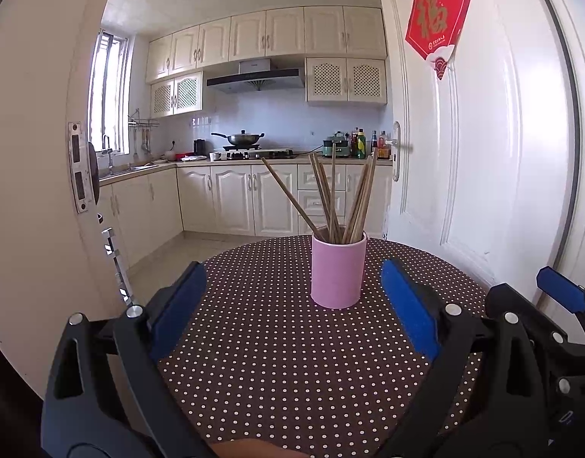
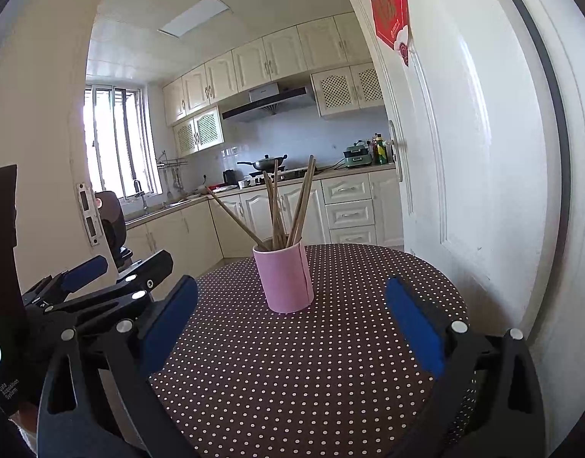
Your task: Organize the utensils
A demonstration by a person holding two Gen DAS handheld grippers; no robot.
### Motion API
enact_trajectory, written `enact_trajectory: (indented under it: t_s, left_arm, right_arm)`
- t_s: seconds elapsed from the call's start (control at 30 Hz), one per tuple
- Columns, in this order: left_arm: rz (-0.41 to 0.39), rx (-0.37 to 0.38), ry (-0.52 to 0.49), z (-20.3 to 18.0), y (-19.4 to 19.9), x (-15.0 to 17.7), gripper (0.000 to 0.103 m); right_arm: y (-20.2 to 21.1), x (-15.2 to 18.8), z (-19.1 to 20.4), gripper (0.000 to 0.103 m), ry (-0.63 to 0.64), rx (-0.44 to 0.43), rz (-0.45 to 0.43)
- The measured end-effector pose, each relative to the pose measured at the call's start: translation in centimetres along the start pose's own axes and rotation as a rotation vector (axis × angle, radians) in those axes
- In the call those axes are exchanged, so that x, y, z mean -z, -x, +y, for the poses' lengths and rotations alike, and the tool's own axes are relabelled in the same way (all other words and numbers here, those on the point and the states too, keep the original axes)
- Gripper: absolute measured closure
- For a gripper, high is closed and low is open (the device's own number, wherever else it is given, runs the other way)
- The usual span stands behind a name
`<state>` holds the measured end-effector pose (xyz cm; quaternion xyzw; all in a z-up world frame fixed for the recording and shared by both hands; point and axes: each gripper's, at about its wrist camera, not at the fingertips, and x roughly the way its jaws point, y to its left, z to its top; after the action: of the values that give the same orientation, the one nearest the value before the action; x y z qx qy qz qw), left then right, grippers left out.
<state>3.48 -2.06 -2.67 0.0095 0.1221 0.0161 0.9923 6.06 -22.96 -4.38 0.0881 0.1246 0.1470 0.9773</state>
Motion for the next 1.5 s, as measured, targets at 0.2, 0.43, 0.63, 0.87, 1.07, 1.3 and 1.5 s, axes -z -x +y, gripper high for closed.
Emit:
enact_trajectory:
  t_s: [0.2, 0.43, 0.63, 0.87, 1.07, 1.3, 1.5]
  left_arm:
    - [0.010, 0.003, 0.000, 0.05, -0.21, 0.11, 0.012]
    - [0.013, 0.002, 0.002, 0.06, -0.32, 0.12, 0.012]
    - [0.020, 0.000, 0.001, 0.11, -0.44, 0.16, 0.012]
    - [0.027, 0.002, 0.001, 0.00, -0.52, 0.26, 0.012]
    - [0.035, 0.002, -0.002, -0.08, -0.82, 0.37, 0.012]
    - [0.037, 0.002, -0.002, -0.14, -0.87, 0.44, 0.012]
    - [0.038, -0.001, -0.003, -0.17, -0.87, 0.48, 0.012]
  right_arm:
    - [-0.19, 0.08, -0.09, 0.008, -0.005, 0.000, 0.010]
    - [-0.33, 0.08, -0.19, 0.008, -0.011, -0.001, 0.014]
    - [-0.41, 0.18, -0.37, 0.008, -0.024, -0.006, 0.025]
    - [-0.54, 0.18, -0.53, 0.008, -0.034, -0.008, 0.035]
    - [-0.76, 0.29, -0.69, 0.008, -0.044, -0.008, 0.047]
    - [-0.78, 0.27, -0.59, 0.008, -0.046, -0.011, 0.050]
    - [-0.82, 0.28, -0.59, 0.008, -0.048, -0.010, 0.052]
